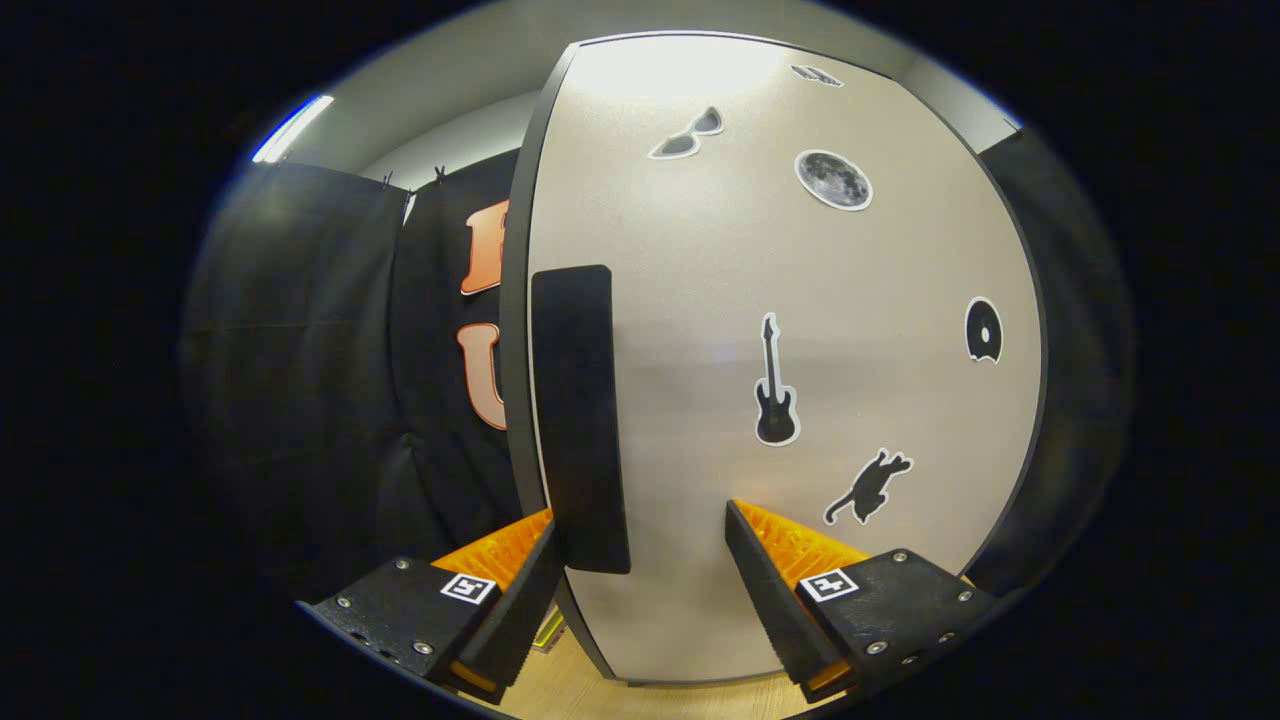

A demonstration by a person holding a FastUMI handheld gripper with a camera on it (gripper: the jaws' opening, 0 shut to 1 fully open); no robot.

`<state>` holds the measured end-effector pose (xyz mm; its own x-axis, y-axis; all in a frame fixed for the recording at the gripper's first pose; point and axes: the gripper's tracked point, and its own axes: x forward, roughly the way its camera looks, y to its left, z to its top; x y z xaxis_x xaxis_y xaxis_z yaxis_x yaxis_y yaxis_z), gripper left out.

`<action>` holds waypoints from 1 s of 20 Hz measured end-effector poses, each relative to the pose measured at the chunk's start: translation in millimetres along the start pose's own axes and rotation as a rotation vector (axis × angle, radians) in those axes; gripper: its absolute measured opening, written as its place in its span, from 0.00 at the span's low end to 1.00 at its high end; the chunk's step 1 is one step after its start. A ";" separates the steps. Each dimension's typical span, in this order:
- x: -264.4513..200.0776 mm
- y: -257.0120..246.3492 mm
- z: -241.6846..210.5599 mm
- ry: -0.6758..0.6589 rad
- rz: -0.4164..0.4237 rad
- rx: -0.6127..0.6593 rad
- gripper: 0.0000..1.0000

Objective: Open the shoe cabinet door, grab the shoes and put them into the shoe cabinet, then close the shoe cabinet door.

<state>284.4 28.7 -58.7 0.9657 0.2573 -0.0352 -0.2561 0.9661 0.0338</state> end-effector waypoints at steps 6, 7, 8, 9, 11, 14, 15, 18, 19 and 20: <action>3.6 -0.6 -0.5 0.006 -0.008 -0.015 0.95; 3.5 -0.1 -0.9 0.006 -0.010 -0.020 0.95; 3.3 2.0 -4.8 0.021 -0.003 -0.020 0.95; -1.0 5.1 -7.5 0.035 0.004 -0.019 0.95; -11.2 6.1 -5.3 0.029 -0.003 -0.031 0.95; -41.5 10.8 -0.3 0.021 -0.010 -0.040 0.95; -52.6 10.8 0.8 0.026 -0.013 -0.041 0.95; -93.5 5.6 10.4 0.022 -0.035 -0.047 0.95; -108.1 1.3 11.5 0.024 -0.050 -0.059 0.95; -123.1 -3.0 12.9 0.025 -0.067 -0.068 0.95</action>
<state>166.9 -6.1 -41.6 0.9797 0.1915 -0.0600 -0.1939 0.9803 -0.0371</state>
